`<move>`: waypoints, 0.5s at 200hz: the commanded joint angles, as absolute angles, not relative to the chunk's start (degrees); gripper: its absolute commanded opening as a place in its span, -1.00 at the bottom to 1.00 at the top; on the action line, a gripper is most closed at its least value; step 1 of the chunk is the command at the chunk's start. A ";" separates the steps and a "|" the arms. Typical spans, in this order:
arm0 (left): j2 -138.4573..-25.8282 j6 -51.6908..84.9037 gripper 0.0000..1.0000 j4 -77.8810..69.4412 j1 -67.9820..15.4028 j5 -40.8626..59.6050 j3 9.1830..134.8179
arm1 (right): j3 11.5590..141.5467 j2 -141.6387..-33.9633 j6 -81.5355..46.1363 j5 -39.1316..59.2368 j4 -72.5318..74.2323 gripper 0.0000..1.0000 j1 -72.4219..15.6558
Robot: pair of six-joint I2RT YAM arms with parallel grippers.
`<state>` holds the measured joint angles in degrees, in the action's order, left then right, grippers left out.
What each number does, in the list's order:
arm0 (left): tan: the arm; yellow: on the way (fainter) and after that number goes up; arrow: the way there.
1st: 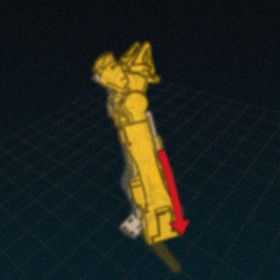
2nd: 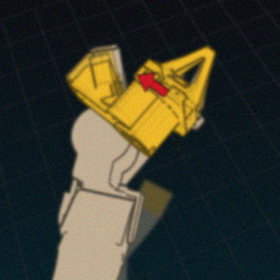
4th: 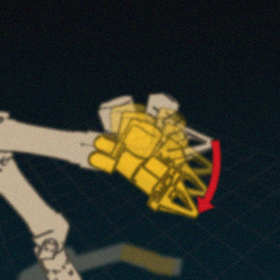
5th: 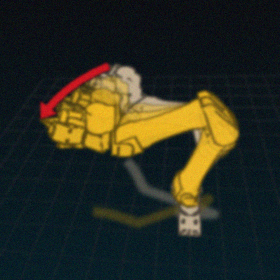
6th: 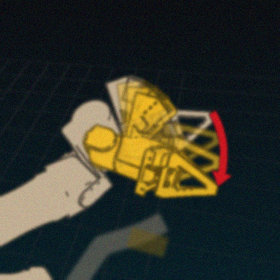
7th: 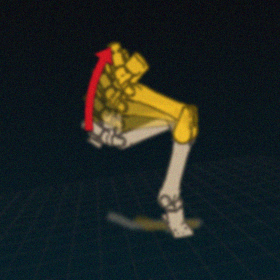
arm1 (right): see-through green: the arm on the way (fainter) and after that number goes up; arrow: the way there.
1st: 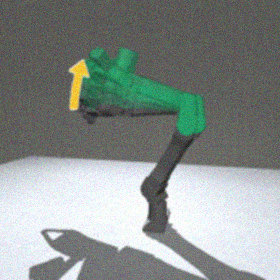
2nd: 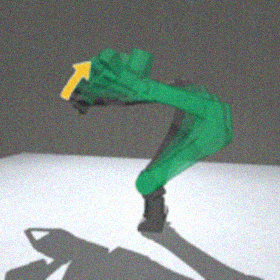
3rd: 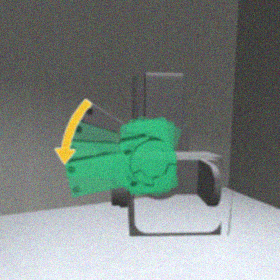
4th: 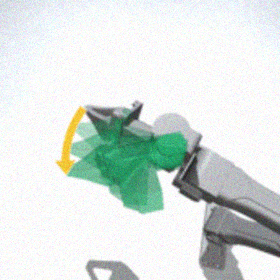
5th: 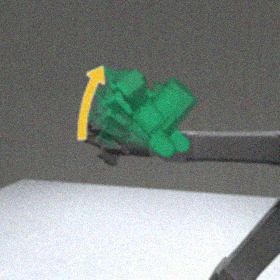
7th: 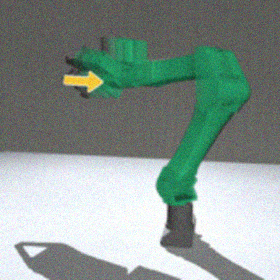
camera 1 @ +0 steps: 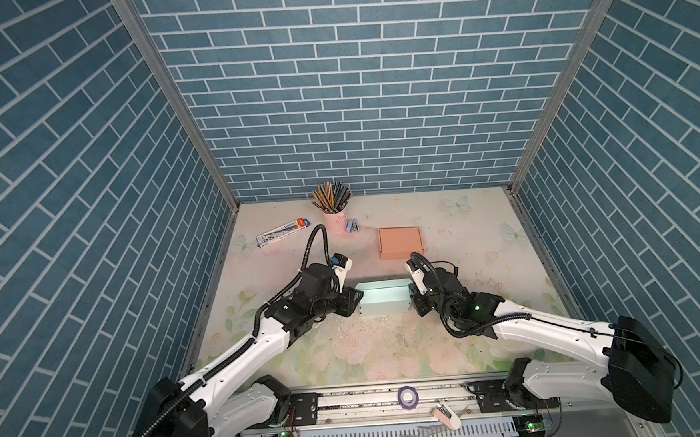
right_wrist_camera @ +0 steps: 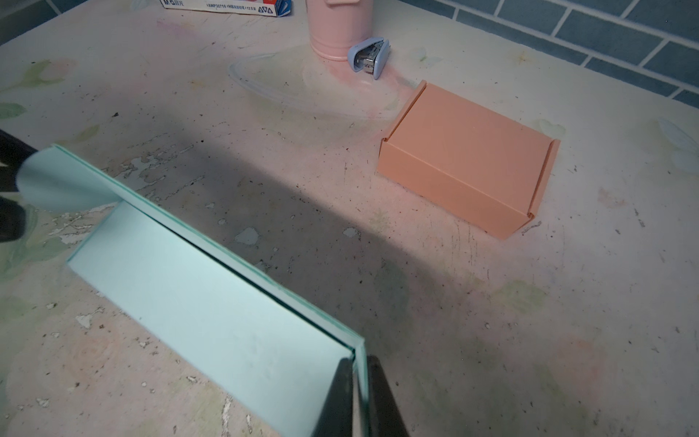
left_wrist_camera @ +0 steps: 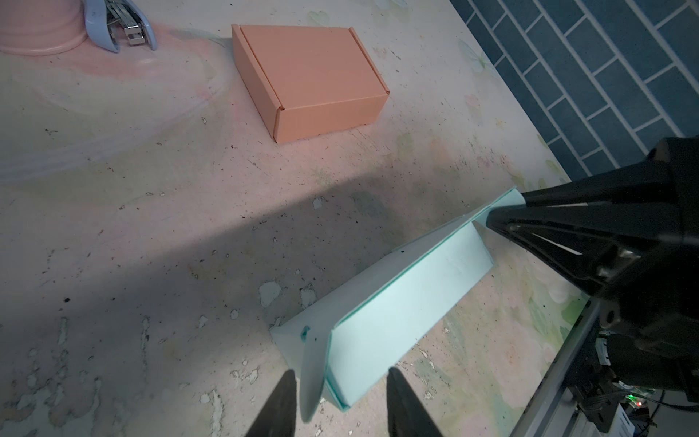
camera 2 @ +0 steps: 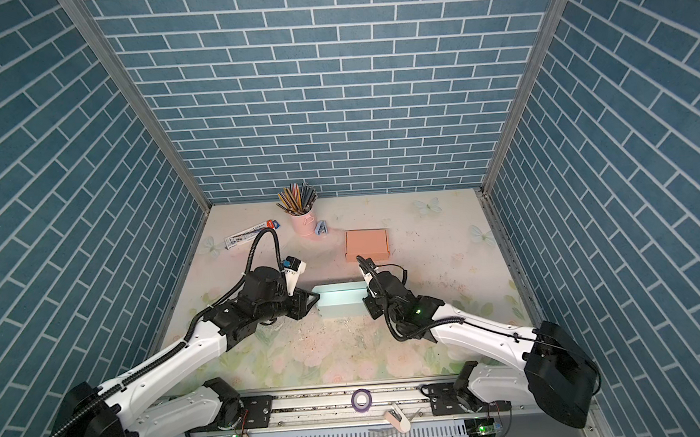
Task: Fold the paper box
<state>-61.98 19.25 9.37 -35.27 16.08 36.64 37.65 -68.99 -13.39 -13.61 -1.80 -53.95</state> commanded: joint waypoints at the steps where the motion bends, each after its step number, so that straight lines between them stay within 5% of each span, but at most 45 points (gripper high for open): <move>1: -62.47 19.38 -0.30 8.48 -35.95 15.51 38.43 | 40.22 -69.62 -16.77 -11.58 -2.41 -0.79 -54.14; 100: -62.22 19.92 -0.42 10.04 -37.62 13.37 39.16 | 41.71 -70.78 -21.07 -7.82 -1.89 -0.77 -54.18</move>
<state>-62.37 19.81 9.26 -37.12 14.96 37.58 40.14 -69.58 -17.91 -9.23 -2.09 -53.91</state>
